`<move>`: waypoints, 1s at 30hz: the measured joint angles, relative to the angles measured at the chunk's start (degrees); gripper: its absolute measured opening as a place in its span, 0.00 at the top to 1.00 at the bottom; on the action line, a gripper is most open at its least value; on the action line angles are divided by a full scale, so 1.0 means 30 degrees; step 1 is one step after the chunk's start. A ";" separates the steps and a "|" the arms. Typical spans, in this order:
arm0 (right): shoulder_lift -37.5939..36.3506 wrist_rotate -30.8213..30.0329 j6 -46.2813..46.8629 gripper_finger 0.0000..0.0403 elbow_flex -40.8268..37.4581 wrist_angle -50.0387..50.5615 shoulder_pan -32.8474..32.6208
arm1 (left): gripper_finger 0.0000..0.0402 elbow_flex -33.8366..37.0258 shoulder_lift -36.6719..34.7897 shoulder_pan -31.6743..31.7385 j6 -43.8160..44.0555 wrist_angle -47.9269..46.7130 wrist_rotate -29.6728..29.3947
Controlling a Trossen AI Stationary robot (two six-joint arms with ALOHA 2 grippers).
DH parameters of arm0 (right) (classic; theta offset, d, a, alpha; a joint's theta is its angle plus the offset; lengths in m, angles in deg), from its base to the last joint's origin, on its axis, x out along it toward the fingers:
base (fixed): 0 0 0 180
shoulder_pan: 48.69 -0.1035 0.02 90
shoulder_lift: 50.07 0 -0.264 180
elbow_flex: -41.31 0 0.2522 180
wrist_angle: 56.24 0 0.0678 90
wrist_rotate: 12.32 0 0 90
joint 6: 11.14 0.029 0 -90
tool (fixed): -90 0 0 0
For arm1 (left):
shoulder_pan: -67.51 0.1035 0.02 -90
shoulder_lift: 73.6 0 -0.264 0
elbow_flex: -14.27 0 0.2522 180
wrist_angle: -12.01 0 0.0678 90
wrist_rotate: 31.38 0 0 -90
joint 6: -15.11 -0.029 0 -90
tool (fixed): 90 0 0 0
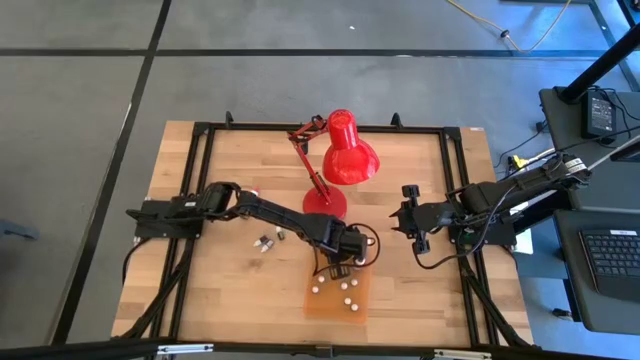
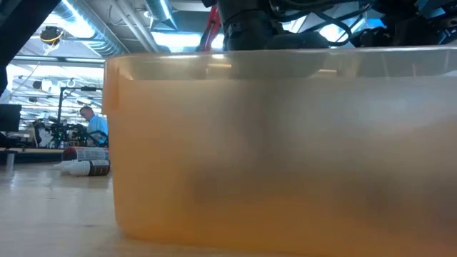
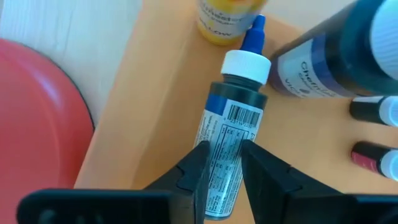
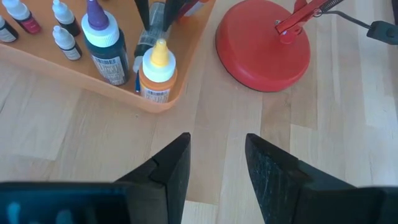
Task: Pick & Place food coloring
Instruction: Adjust the large blue food coloring bottle in the orange bin
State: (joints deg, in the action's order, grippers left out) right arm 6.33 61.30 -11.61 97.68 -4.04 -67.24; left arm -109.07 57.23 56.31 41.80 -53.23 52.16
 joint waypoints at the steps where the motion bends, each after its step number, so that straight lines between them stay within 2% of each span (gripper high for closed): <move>1: 0.0000 0.0000 0.0000 0.61 0.0000 0.0000 0.0007 | 0.79 0.0000 0.0000 0.0000 -0.0318 0.0061 0.0081; 11: 0.0000 -0.0005 0.0000 0.61 0.0000 -0.0002 0.0005 | 0.83 0.0000 0.0000 -0.0507 -0.3277 0.0550 -0.0221; 15: 0.0000 -0.0003 0.0000 0.61 0.0000 -0.0007 0.0004 | 0.85 0.0000 0.0000 -0.0763 -0.2875 0.0517 -0.0858; 21: 0.0000 -0.0007 0.0000 0.61 0.0000 -0.0003 0.0007 | 0.89 -0.0011 -0.0022 -0.0900 -0.1269 -0.0388 -0.0741; 30: 0.0000 -0.0007 0.0000 0.61 0.0000 -0.0005 0.0005 | 0.94 0.0036 -0.0313 -0.1195 -0.0585 -0.0761 -0.0723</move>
State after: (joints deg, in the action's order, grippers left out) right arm 6.33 61.28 -11.61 97.68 -4.06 -67.22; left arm -108.96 56.29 52.72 40.05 -55.51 50.00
